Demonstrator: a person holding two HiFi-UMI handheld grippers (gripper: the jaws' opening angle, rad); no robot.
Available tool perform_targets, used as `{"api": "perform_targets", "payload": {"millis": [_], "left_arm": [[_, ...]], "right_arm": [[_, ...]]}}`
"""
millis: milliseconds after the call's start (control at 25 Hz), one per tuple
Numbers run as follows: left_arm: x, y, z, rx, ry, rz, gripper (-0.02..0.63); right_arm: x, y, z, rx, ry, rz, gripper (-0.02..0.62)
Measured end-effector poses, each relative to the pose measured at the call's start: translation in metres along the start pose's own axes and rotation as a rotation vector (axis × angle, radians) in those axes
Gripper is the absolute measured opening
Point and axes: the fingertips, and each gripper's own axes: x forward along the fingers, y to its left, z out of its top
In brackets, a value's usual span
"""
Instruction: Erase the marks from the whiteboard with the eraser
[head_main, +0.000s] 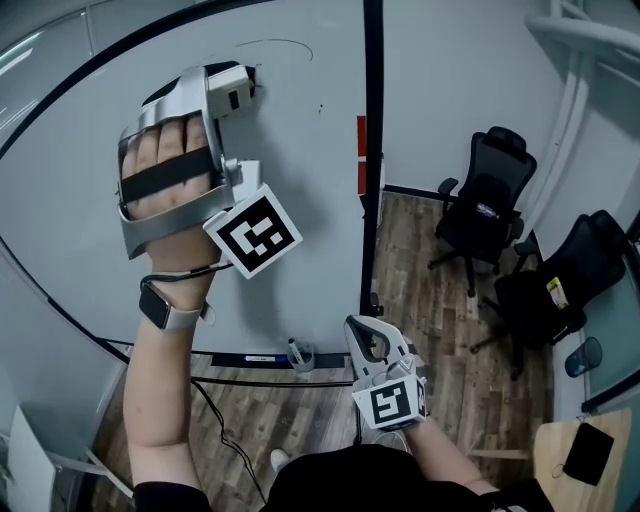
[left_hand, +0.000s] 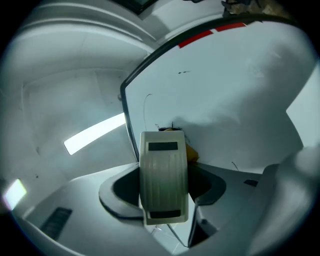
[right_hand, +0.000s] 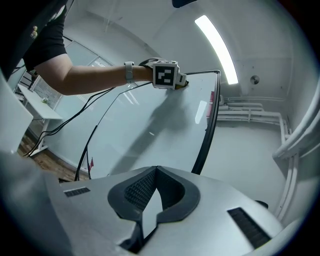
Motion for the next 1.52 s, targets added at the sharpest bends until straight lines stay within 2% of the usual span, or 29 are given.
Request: {"api": "perform_targets", "payload": {"millis": [80, 160, 520, 720, 840, 920, 1120, 1320, 1520], "left_arm": [[-0.01, -0.013, 0.002, 0.036, -0.006, 0.005, 0.258], [-0.02, -0.028, 0.0, 0.036, -0.014, -0.022, 0.258], [-0.057, -0.106, -0.023, -0.007, -0.026, -0.207, 0.258], [-0.08, -0.158, -0.041, -0.112, -0.026, -0.338, 0.258], [-0.096, -0.185, -0.058, -0.219, -0.034, -0.402, 0.259], [-0.111, -0.212, -0.076, -0.283, -0.013, -0.472, 0.262], [-0.153, -0.269, -0.112, -0.371, 0.035, -0.608, 0.264], [-0.198, -0.308, -0.151, -0.544, 0.097, -0.727, 0.264], [-0.245, -0.335, -0.191, -0.68, 0.146, -0.827, 0.264]], "right_arm": [[0.001, 0.001, -0.002, 0.003, 0.005, 0.001, 0.026], [0.002, 0.004, -0.004, 0.004, 0.007, 0.006, 0.027], [0.01, 0.031, -0.007, 0.007, 0.016, 0.061, 0.026], [0.019, 0.048, -0.003, 0.01, 0.02, 0.091, 0.027], [0.029, 0.067, 0.002, 0.019, 0.014, 0.116, 0.028], [0.036, 0.083, 0.003, 0.032, 0.025, 0.134, 0.028], [0.054, 0.117, 0.008, 0.047, 0.02, 0.182, 0.027], [0.075, 0.154, 0.015, 0.062, 0.011, 0.235, 0.027], [0.092, 0.192, 0.027, 0.114, -0.018, 0.299, 0.028]]}}
